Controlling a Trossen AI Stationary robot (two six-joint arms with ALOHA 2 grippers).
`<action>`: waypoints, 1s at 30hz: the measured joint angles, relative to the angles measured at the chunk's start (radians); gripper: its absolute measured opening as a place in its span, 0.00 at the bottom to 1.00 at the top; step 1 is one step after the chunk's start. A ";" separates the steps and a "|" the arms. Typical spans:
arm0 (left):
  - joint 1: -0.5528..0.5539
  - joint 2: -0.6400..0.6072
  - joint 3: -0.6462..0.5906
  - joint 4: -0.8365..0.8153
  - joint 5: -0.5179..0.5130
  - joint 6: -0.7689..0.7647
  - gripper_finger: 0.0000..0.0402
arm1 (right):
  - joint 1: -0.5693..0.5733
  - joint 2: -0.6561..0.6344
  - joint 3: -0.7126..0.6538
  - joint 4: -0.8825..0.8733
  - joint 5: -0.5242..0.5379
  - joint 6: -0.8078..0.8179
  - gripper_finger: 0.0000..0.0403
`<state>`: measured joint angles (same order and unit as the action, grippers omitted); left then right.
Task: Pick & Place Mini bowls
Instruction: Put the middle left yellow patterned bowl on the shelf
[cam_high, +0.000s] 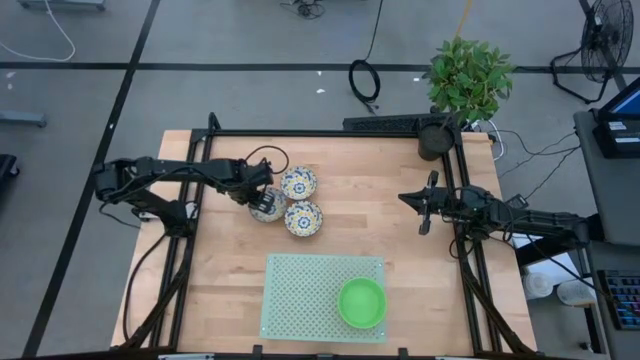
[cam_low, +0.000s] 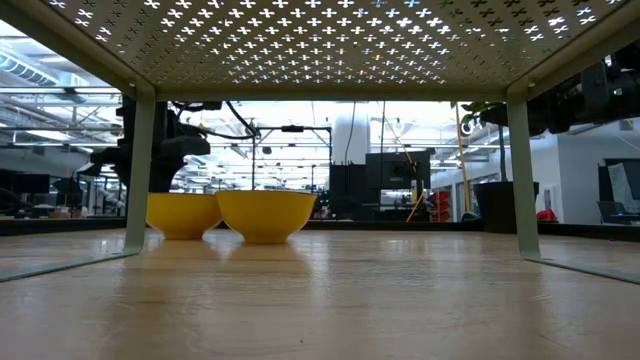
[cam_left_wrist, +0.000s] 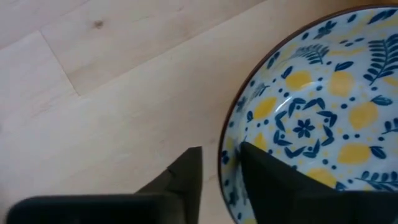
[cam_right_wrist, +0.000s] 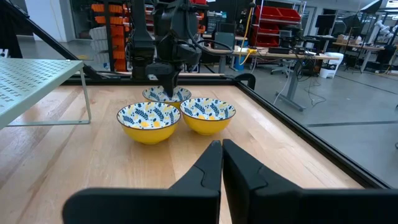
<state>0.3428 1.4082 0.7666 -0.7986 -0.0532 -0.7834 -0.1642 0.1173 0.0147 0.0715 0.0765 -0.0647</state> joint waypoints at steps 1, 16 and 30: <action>0.000 0.000 0.000 0.000 0.000 0.001 0.24 | 0.000 0.000 0.000 0.000 0.000 0.000 0.00; -0.001 -0.003 0.002 0.006 -0.032 0.076 0.11 | 0.000 0.000 0.000 0.000 0.000 0.000 0.00; 0.000 -0.168 -0.003 -0.018 -0.066 0.101 0.06 | 0.000 0.000 0.000 0.000 0.000 0.000 0.00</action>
<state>0.3428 1.2405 0.7631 -0.8162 -0.1192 -0.6823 -0.1638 0.1172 0.0147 0.0714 0.0765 -0.0647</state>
